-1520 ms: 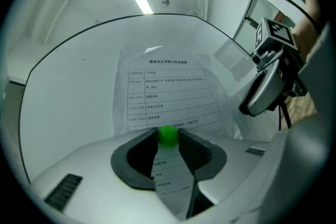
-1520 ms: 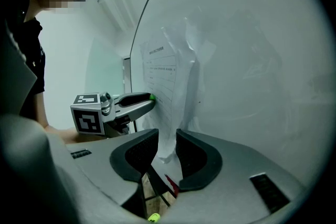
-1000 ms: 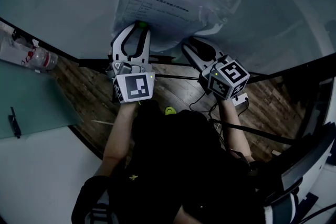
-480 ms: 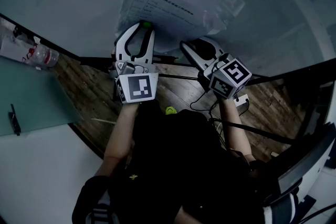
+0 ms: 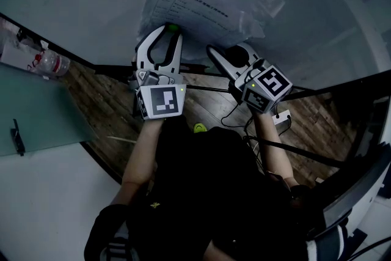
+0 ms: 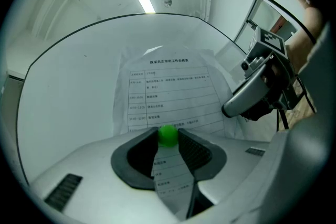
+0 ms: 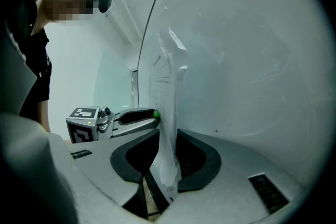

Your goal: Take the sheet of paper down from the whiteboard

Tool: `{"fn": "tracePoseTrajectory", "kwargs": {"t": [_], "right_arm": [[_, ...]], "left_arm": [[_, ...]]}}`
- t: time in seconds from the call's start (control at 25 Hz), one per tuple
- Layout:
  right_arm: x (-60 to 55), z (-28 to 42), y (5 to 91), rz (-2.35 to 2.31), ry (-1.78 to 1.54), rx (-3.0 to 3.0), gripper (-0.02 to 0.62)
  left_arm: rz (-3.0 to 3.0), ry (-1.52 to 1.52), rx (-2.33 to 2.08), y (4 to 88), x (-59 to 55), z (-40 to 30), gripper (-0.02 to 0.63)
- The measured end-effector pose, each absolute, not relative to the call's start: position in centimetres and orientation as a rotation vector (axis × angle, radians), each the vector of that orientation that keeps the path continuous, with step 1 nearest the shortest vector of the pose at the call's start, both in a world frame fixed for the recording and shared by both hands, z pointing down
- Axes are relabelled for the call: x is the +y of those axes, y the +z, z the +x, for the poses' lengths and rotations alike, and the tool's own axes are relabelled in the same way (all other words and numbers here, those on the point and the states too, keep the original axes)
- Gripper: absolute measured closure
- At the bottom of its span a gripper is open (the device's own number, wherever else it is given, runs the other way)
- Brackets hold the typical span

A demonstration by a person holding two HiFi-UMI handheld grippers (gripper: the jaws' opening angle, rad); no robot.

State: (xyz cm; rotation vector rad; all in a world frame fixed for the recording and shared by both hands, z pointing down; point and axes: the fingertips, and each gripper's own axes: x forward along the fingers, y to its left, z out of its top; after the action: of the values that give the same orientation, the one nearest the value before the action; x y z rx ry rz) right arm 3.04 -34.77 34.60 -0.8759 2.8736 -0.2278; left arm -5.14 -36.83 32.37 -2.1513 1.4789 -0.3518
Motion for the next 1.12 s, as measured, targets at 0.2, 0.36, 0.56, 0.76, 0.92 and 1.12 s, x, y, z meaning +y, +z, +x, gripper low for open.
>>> {"fn": "tracePoseTrajectory", "kwargs": {"t": [0.2, 0.36, 0.56, 0.76, 0.92, 1.12], "right_arm": [[-35.19, 3.53, 34.45, -0.914, -0.214, 2.866, 0.556], [-35.33, 3.49, 34.52, -0.925, -0.214, 2.872, 0.565], [-35.44, 3.64, 34.67, -0.933, -0.209, 2.878, 0.565], [-35.52, 3.64, 34.8, -0.942, -0.227, 2.877, 0.568], [-35.54, 3.56, 34.65, -0.942, -0.219, 2.876, 0.568], [-35.6, 3.54, 34.92, -0.95, -0.208, 2.883, 0.568]], "left_arm": [[-2.152, -0.352, 1.476, 32.33, -36.73, -5.05, 0.463], [-2.154, -0.352, 1.479, 32.4, -36.81, -5.12, 0.463], [-2.158, -0.354, 1.464, 32.46, -36.81, -5.02, 0.463], [-2.172, -0.367, 1.464, 32.56, -36.81, -5.15, 0.465], [-2.164, -0.372, 1.444, 32.54, -36.83, -5.08, 0.465], [-2.169, -0.374, 1.443, 32.65, -36.66, -5.15, 0.465]]}}
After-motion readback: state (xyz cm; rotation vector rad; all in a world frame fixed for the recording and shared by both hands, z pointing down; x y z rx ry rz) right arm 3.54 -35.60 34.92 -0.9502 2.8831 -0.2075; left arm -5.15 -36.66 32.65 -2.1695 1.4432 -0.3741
